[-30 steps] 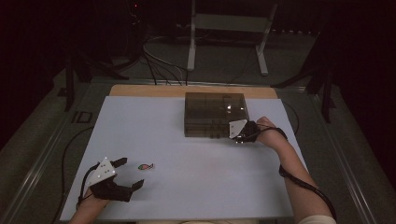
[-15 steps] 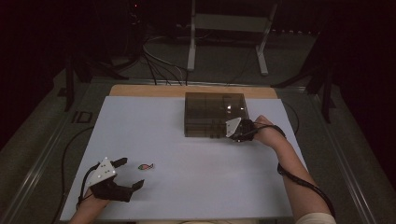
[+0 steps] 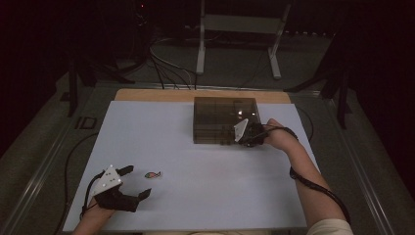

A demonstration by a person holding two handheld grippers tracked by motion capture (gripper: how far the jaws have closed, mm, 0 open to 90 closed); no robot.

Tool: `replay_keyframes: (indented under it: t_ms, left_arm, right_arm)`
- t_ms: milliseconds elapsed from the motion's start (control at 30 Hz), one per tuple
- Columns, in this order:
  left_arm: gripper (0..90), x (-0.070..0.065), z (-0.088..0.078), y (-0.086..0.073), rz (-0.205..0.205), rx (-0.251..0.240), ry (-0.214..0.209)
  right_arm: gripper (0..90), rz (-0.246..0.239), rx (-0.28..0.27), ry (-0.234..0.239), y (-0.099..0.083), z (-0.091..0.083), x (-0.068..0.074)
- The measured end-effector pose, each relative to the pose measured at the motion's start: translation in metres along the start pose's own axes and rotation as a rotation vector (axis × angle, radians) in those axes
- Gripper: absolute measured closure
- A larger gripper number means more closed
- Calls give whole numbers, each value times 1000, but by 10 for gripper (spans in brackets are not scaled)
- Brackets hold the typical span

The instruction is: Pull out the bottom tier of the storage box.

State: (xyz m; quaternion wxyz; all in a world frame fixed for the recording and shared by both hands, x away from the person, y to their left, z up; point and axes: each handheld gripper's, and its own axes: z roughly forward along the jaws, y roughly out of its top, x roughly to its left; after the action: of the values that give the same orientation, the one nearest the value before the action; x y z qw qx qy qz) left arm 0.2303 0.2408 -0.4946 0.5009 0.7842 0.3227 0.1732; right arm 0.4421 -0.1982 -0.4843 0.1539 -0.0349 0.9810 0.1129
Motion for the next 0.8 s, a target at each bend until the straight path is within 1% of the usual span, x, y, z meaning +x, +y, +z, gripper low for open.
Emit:
replay_keyframes:
  t_ms: [133,367,533,633,800]
  left_arm:
    - [0,0,0,0,-1,0,1]
    - [0,0,0,0,0,0,0]
    - [0,0,0,0,-1,-1,0]
    - [0,0,0,0,-1,-1,0]
    - [0,0,0,0,-1,1,0]
  right_arm:
    - [835,0,2,9,0,0,-1]
    - [848,21,-16,36,-2,0,-3]
    - [851,18,-19,41,-2,-1,-3]
    - [853,22,-32,50,-3,-1,-2]
    - [853,25,-48,50,-5,-2,1]
